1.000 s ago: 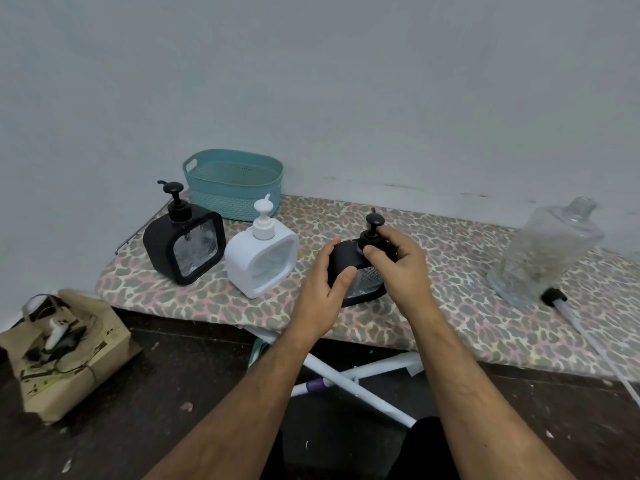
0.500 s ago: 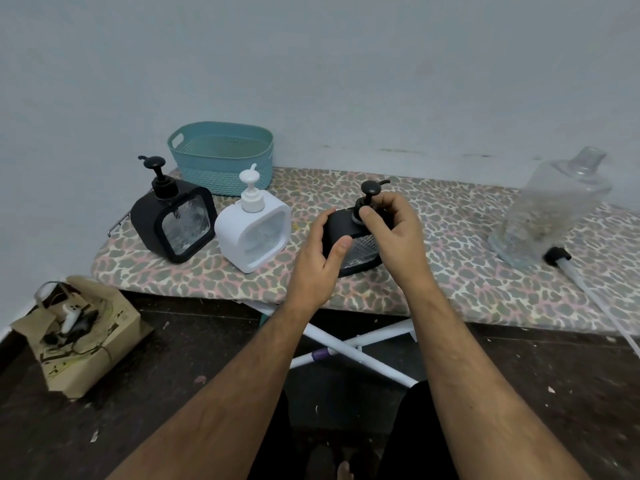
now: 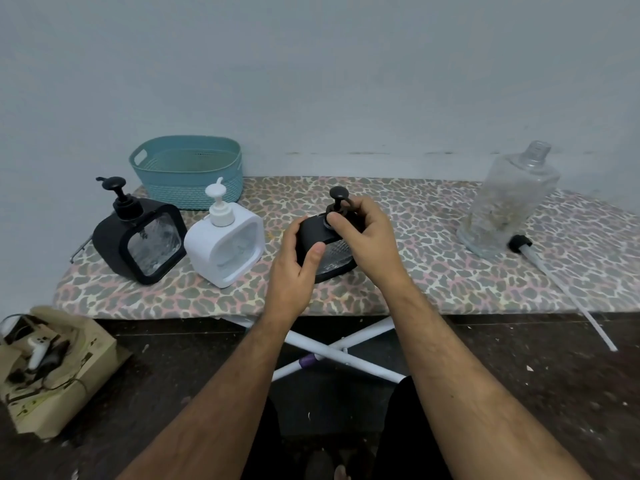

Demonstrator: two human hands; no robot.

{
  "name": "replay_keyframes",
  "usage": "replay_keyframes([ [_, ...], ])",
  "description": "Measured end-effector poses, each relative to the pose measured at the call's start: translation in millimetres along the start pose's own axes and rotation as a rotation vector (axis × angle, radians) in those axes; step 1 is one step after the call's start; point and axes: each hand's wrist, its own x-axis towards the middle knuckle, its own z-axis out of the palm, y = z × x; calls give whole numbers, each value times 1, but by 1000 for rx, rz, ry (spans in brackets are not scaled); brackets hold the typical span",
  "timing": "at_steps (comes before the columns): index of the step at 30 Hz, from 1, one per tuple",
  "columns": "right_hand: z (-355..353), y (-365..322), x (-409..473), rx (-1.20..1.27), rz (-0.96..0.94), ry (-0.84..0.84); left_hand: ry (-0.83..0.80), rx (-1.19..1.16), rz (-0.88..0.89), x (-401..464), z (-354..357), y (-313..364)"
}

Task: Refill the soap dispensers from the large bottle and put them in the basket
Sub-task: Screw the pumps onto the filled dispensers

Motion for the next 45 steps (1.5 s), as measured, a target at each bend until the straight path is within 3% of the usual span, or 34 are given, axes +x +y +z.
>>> replay_keyframes([
  [14, -5, 0, 4, -29, 37, -46, -4, -39, 14, 2, -1, -3],
  [19, -7, -6, 3, 76, 47, -87, 2, -46, 14, 2, 0, -2],
  [29, -4, -1, 6, -23, 59, -16, 2, -54, 12, 1, -1, 0],
  [37, -14, -10, 6, -7, 31, -153, 3, -37, 7, 1, 0, 1],
  [45, -9, -11, 9, 4, 89, -107, 3, -36, -13, 1, 0, 1],
])
